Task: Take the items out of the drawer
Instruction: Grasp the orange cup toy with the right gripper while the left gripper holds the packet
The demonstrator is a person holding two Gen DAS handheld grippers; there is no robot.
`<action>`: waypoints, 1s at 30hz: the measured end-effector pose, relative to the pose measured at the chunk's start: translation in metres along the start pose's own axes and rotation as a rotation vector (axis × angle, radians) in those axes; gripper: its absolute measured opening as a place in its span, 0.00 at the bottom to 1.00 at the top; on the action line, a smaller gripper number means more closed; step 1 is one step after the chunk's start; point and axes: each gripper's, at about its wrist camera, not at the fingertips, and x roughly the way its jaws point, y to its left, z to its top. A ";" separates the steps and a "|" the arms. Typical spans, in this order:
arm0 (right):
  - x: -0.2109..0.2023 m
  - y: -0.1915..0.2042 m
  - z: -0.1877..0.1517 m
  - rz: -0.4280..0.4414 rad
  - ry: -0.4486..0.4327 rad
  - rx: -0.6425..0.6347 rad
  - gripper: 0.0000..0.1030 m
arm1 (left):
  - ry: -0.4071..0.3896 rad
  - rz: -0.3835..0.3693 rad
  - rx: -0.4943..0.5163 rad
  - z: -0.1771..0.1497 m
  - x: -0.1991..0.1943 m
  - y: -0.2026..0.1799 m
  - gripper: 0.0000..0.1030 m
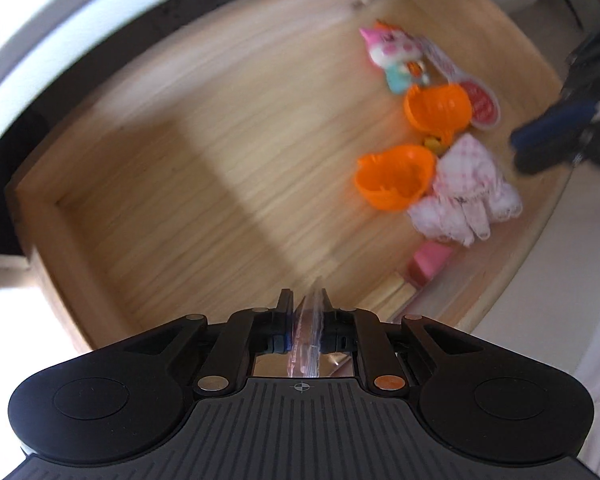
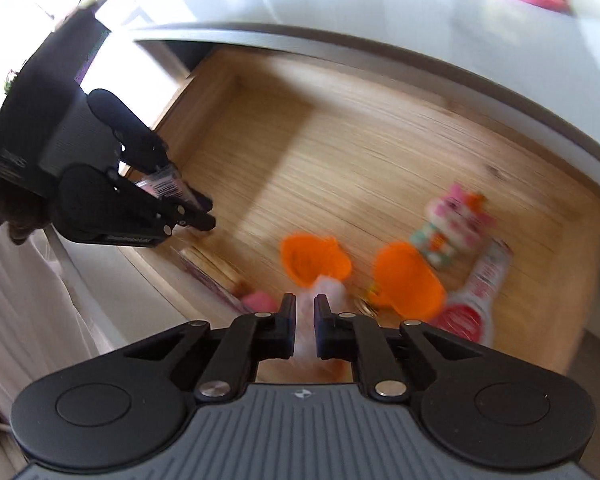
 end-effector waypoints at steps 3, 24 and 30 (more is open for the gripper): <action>-0.007 -0.011 -0.012 0.006 -0.019 0.016 0.09 | -0.003 0.028 0.028 0.000 -0.003 -0.007 0.12; 0.085 0.031 0.053 -0.067 0.183 -0.289 0.47 | -0.079 -0.035 -0.038 -0.023 -0.012 0.005 0.12; 0.109 0.028 0.057 -0.165 0.218 -0.353 0.60 | -0.102 -0.042 -0.045 -0.025 -0.015 0.005 0.12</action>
